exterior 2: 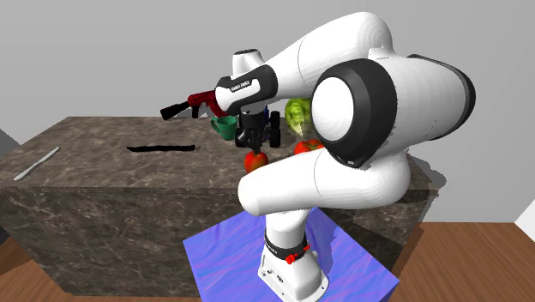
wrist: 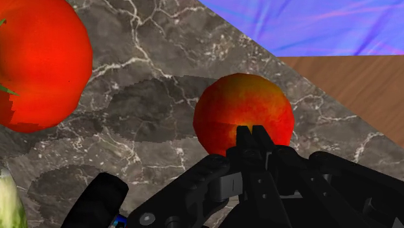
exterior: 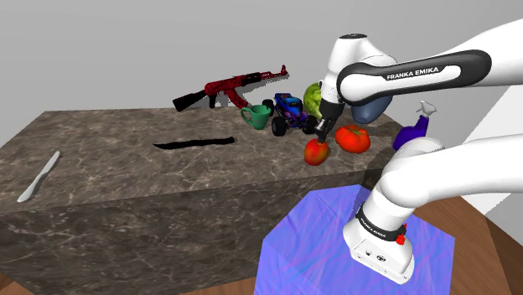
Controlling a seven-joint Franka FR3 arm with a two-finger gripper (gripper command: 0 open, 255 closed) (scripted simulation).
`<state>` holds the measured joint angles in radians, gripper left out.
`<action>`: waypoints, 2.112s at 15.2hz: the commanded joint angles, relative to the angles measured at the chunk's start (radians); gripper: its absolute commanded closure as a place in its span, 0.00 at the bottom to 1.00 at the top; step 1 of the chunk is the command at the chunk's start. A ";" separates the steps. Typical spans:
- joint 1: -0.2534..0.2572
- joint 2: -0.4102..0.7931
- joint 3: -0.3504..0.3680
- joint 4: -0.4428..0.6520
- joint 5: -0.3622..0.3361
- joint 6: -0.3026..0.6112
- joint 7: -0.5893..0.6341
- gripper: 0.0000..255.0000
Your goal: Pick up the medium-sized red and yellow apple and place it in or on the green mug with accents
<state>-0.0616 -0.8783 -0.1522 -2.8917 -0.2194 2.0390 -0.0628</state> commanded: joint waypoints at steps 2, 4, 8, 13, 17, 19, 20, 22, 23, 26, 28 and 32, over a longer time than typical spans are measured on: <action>0.000 0.000 0.000 0.000 0.000 0.000 0.000 1.00; 0.001 -0.006 0.002 0.011 0.003 -0.017 -0.001 1.00; 0.006 -0.024 0.009 0.056 0.013 -0.080 -0.007 1.00; 0.011 -0.038 0.017 0.117 0.024 -0.154 -0.013 1.00; 0.014 -0.043 0.024 0.168 0.032 -0.210 -0.017 1.00; 0.015 -0.044 0.027 0.194 0.035 -0.237 -0.020 1.00; 0.016 -0.043 0.028 0.208 0.037 -0.250 -0.021 1.00; 0.018 -0.042 0.031 0.235 0.040 -0.276 -0.023 1.00; 0.018 -0.042 0.033 0.249 0.042 -0.289 -0.024 1.00; 0.020 -0.037 0.037 0.291 0.046 -0.327 -0.027 1.00; 0.021 -0.033 0.039 0.320 0.049 -0.352 -0.030 1.00; 0.023 -0.023 0.044 0.379 0.054 -0.400 -0.034 1.00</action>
<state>-0.0398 -0.9033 -0.1115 -2.5276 -0.1679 1.6518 -0.0977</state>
